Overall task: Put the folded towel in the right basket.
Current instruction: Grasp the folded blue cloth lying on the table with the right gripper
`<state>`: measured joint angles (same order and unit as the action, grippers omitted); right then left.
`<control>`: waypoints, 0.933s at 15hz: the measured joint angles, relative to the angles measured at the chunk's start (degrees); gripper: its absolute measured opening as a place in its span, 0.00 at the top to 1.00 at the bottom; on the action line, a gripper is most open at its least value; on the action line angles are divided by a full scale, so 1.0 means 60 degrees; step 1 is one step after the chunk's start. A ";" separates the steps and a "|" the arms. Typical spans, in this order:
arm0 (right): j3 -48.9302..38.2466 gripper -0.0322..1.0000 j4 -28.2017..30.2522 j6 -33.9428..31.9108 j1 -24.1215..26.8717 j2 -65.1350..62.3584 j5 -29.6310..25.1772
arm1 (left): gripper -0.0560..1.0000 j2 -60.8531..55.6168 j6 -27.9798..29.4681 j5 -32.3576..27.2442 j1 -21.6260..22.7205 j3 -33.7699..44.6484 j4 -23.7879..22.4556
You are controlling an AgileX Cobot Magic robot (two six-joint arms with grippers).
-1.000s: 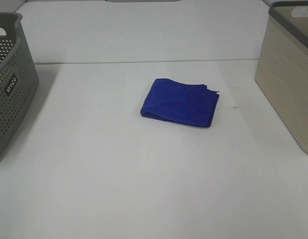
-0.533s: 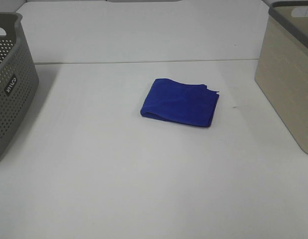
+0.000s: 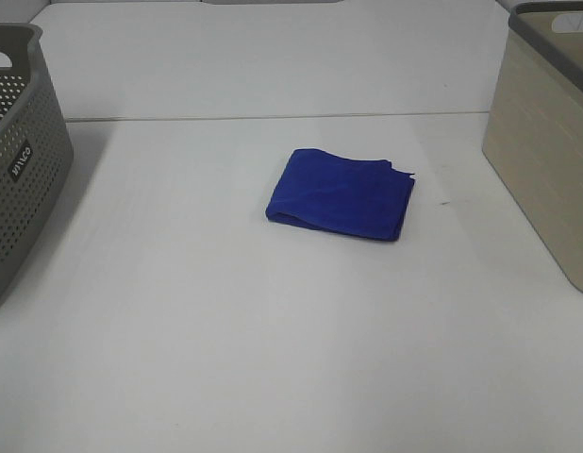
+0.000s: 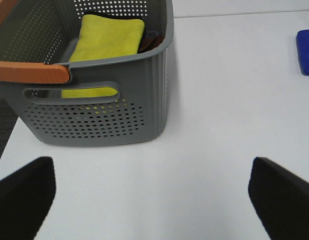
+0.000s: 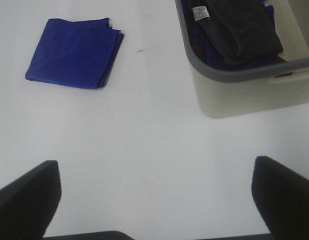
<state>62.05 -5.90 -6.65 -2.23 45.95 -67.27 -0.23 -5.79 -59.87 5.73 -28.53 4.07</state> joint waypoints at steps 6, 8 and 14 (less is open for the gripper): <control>0.2340 0.02 -0.3075 0.1003 0.0000 0.4631 0.1356 | 0.03 0.0000 0.0000 0.0000 0.0000 0.0000 0.0000; 0.2817 0.02 -0.3858 0.1308 -0.0296 0.5968 0.1471 | 0.03 0.0000 0.0000 0.0000 0.0000 0.0000 0.0000; 0.5386 0.03 -0.3782 0.1213 -0.1547 1.1010 0.1833 | 0.03 0.0000 0.0000 0.0000 0.0000 0.0000 -0.0010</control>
<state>94.37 -28.59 0.63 -11.52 112.01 -56.26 -0.23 -5.79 -59.87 5.73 -28.53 4.01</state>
